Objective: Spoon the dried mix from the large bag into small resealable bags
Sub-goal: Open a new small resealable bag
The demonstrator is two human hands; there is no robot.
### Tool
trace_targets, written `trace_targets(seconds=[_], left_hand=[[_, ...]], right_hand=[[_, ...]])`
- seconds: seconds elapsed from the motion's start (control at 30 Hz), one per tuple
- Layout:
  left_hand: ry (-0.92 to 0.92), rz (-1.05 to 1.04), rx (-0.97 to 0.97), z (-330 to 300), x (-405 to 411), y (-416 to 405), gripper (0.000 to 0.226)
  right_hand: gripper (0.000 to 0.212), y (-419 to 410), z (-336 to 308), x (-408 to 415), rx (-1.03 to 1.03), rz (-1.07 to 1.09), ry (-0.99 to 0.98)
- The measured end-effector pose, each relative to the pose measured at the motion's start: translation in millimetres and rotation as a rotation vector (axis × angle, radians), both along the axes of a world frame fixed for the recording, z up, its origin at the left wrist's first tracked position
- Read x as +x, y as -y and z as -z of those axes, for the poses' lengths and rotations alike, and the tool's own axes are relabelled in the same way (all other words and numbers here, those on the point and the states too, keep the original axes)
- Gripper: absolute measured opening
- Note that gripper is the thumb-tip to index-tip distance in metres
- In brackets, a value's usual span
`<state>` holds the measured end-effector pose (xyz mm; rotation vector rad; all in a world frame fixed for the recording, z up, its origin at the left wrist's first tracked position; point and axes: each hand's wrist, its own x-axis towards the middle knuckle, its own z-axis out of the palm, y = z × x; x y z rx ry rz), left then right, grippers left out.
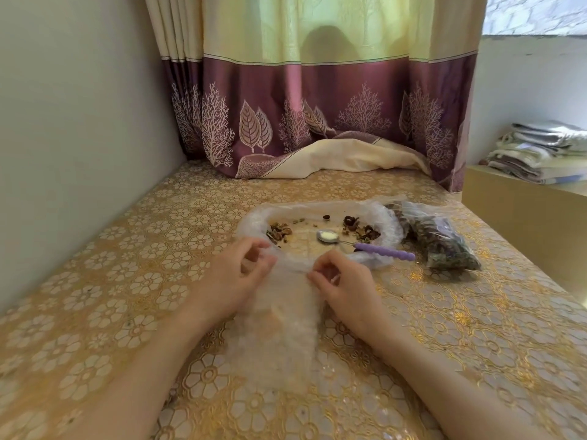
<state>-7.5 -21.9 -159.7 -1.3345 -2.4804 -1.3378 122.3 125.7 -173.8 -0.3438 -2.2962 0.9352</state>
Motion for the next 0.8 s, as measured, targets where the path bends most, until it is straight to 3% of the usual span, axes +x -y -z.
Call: trace_targets(seconds=[0.1, 0.17, 0.23, 0.3, 0.43, 0.6, 0.73, 0.8], left_hand=[[0.313, 0.086, 0.019, -7.0, 8.6, -2.3, 0.042], [0.380, 0.122, 0.057, -8.7, 8.8, -1.8, 0.032], [0.263, 0.085, 0.105, -12.4, 6.4, 0.7, 0.010], [0.148, 0.045, 0.127, -14.4, 1.8, 4.2, 0.013], [-0.132, 0.027, -0.067, -14.0, -4.7, 9.4, 0.013], [-0.242, 0.039, -0.052, -12.8, -6.3, 9.6, 0.005], [-0.475, -0.252, -0.047, -10.3, -2.1, 5.2, 0.039], [-0.546, -0.312, 0.002, -14.1, 4.7, 3.4, 0.042]], right_hand=[[0.009, -2.0, -6.7, 2.8, -0.412, 0.059, -0.254], [0.005, -3.6, -11.6, 4.4, -0.653, 0.045, -0.343], [0.008, -4.9, -14.3, 7.7, -0.733, 0.012, -0.322], [0.010, -5.2, -14.0, 11.1, -0.677, -0.031, -0.242], [0.009, -3.8, -10.7, 11.1, -0.491, -0.057, -0.099], [0.012, -4.2, -11.7, 10.8, -0.621, -0.157, 0.015], [0.012, -4.5, -11.7, 10.3, -0.689, -0.151, 0.024], [0.014, -4.5, -10.8, 9.6, -0.681, -0.098, -0.032]])
